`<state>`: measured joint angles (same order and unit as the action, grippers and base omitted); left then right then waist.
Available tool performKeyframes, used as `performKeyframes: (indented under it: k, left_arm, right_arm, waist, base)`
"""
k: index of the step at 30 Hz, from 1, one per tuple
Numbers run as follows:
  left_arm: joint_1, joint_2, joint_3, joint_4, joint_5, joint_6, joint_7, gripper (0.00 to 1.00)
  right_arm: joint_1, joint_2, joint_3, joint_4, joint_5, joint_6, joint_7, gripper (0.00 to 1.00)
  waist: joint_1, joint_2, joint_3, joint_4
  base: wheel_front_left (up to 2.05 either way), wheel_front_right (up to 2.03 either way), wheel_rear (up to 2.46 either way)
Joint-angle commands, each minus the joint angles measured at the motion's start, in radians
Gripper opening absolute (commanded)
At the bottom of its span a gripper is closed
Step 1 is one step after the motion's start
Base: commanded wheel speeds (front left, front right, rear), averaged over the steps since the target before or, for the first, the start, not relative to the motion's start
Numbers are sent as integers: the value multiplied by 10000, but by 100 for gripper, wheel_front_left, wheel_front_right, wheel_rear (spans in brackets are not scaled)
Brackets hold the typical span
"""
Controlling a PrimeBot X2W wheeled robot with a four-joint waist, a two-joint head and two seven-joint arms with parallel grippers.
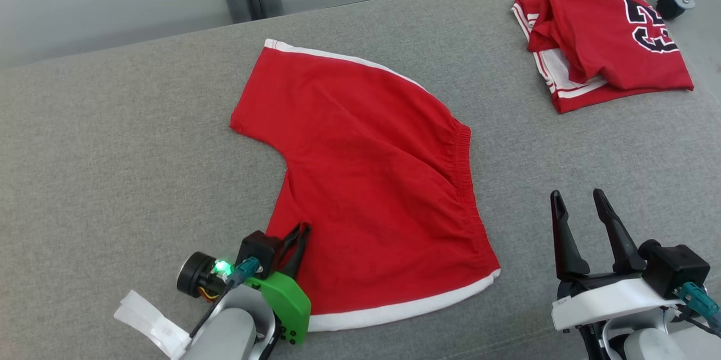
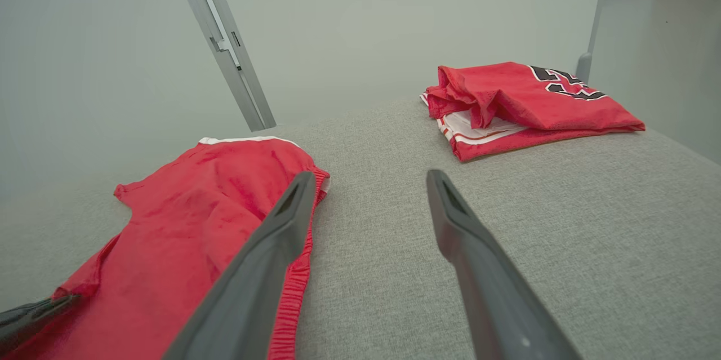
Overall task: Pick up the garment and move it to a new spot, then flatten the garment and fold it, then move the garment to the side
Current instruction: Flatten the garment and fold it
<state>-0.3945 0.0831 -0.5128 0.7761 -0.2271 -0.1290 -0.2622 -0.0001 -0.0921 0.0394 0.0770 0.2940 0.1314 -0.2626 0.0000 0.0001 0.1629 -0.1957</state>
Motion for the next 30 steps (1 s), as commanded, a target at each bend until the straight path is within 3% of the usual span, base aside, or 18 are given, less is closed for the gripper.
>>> performKeyframes:
  k: [1,6,16,17,18,25,30]
  left_arm:
    - [-127,25,7,-154,-52,-30,-28,0]
    - [-223,297,221,-680,-271,-28,-28,0]
    - [-612,1565,1465,-650,-573,78,-28,0]
    - [-605,1600,1505,-469,-612,76,-28,33]
    - [-598,1617,1531,-249,-655,76,-28,100]
    - [-147,1382,2020,-297,-768,242,-26,100]
    - [665,1162,2898,-1618,-895,486,-26,100]
  right_arm:
    - [-4,8,11,-34,-58,-17,-25,100]
    - [141,31,34,28,-43,-17,-25,100]
    - [6,-34,83,221,-1,-18,-25,100]
    - [1,-28,100,245,-5,-17,-25,100]
    - [2,-24,119,281,-7,-17,-25,100]
    - [247,-41,79,431,-61,-17,-25,100]
    - [444,-98,88,405,-88,-17,-25,100]
  waist:
    - [0,-1,-25,35]
    - [0,-1,-104,206]
    - [0,-1,-109,203]
    - [0,-1,-122,184]
    - [0,-1,-147,160]
    - [0,-1,-534,345]
    - [0,-1,-990,681]
  base:
    - [0,0,0]
    - [0,0,0]
    - [0,0,0]
    - [0,0,0]
    - [0,0,0]
    - [0,0,0]
    - [0,0,0]
